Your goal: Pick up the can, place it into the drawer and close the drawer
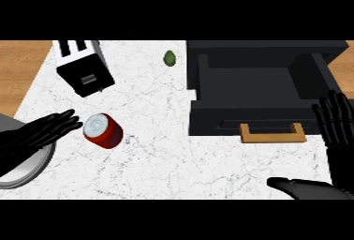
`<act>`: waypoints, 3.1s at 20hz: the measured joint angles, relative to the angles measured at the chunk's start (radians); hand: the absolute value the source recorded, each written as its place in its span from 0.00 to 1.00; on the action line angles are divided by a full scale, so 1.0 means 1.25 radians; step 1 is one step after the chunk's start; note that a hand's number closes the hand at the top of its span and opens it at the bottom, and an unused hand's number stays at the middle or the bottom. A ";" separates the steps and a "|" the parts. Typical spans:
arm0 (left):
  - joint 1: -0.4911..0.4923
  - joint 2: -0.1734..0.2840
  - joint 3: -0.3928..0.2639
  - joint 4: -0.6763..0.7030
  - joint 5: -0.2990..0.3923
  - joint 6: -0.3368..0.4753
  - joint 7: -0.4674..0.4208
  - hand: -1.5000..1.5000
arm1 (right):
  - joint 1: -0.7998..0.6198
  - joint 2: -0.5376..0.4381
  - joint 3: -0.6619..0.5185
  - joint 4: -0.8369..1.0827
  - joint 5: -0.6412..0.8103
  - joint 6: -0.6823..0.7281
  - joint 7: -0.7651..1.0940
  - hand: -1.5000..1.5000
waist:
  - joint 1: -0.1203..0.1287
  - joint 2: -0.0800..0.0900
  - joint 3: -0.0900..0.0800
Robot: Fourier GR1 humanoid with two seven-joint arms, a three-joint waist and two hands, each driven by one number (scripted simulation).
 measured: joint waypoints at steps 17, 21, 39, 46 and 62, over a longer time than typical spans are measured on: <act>-0.142 -0.021 0.057 0.214 0.034 -0.083 0.101 0.00 | 0.113 0.010 -0.043 -0.002 -0.028 0.069 -0.080 0.00 | 0.003 -0.002 0.001; -0.157 -0.049 0.072 0.262 -0.012 -0.113 0.084 0.00 | 0.109 0.006 -0.060 -0.008 -0.036 0.078 -0.067 0.00 | 0.004 -0.002 0.001; -0.220 -0.164 0.101 0.522 -0.455 -0.102 -0.218 0.00 | 0.105 0.007 -0.121 0.042 -0.057 0.133 -0.121 0.00 | 0.001 0.000 0.000; -0.258 -0.125 0.088 0.654 -0.548 -0.048 -0.333 0.00 | 0.101 0.006 -0.124 0.031 -0.061 0.144 -0.105 0.00 | -0.001 0.000 0.000; -0.323 -0.091 -0.022 0.913 -0.675 0.100 -0.568 0.00 | 0.077 0.008 -0.133 0.037 -0.058 0.145 -0.097 0.00 | -0.009 0.004 -0.001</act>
